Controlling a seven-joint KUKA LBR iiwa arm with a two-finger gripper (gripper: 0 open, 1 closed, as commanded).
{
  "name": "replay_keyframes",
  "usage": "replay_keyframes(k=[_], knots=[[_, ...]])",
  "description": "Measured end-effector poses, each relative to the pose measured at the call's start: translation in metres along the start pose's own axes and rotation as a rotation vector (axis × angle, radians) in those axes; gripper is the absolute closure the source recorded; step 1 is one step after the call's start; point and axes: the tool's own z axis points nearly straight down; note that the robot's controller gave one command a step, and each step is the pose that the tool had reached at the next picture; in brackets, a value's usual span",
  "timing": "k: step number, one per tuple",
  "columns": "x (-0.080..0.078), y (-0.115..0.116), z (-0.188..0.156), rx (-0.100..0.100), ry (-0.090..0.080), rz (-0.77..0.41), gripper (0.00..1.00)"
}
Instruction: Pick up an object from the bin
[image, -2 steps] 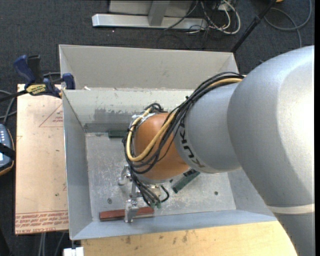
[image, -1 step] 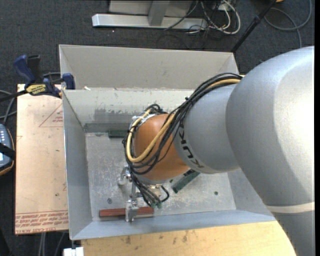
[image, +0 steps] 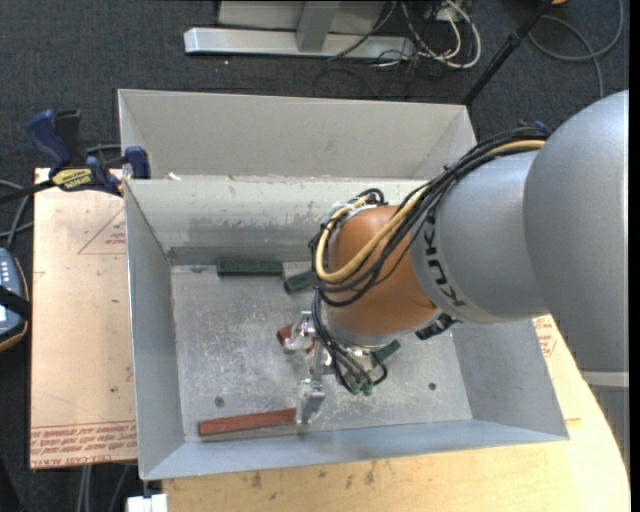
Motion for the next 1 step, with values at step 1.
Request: replay_keyframes(k=[1], knots=[[0.0128, 0.0059, 0.0132, 0.003, 0.001, -0.126, 0.0]])
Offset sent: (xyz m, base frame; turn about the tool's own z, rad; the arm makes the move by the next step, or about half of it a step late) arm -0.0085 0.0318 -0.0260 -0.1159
